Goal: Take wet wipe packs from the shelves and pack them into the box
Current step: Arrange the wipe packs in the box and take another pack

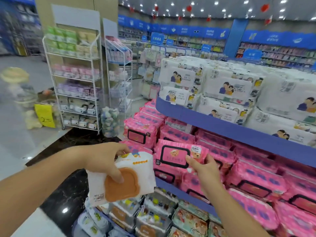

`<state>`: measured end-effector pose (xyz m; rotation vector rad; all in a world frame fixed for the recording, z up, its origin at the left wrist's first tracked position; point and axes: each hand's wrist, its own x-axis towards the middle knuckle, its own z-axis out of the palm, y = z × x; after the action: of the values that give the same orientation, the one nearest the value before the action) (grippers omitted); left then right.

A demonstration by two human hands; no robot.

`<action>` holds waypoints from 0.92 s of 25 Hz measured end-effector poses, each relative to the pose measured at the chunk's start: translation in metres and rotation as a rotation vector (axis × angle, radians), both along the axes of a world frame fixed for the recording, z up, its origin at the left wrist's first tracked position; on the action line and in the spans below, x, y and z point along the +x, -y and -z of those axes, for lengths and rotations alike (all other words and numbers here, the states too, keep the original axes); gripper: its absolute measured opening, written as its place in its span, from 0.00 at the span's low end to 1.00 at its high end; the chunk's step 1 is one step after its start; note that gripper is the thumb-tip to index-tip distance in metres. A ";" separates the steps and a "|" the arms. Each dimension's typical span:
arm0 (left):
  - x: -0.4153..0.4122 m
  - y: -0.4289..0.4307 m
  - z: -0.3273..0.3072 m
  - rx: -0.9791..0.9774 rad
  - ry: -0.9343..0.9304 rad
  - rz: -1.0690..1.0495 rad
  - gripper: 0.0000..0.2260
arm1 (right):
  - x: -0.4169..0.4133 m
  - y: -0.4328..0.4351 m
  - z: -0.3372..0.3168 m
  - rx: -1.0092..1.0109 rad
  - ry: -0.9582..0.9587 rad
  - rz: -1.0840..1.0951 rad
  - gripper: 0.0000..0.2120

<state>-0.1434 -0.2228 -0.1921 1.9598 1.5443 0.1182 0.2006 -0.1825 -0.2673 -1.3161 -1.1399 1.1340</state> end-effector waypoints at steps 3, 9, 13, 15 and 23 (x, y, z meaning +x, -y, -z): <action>0.001 0.001 0.007 -0.026 -0.010 -0.042 0.40 | -0.022 -0.044 0.023 0.016 0.102 -0.076 0.36; 0.011 0.002 -0.012 -0.020 -0.025 -0.146 0.36 | -0.013 -0.058 0.053 0.029 0.427 -0.027 0.30; 0.033 -0.013 -0.011 -0.027 -0.020 -0.151 0.40 | -0.010 -0.046 0.055 0.057 0.656 0.005 0.31; 0.045 -0.022 -0.012 -0.057 -0.030 -0.135 0.43 | -0.009 -0.042 0.054 0.032 0.751 -0.020 0.36; 0.086 -0.052 -0.015 -0.045 -0.041 -0.017 0.40 | 0.004 -0.032 0.030 -0.021 0.623 0.073 0.28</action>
<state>-0.0572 -0.1708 -0.1768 1.9249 1.5768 0.0501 0.2044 -0.1501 -0.2976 -1.7768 -1.5047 0.6923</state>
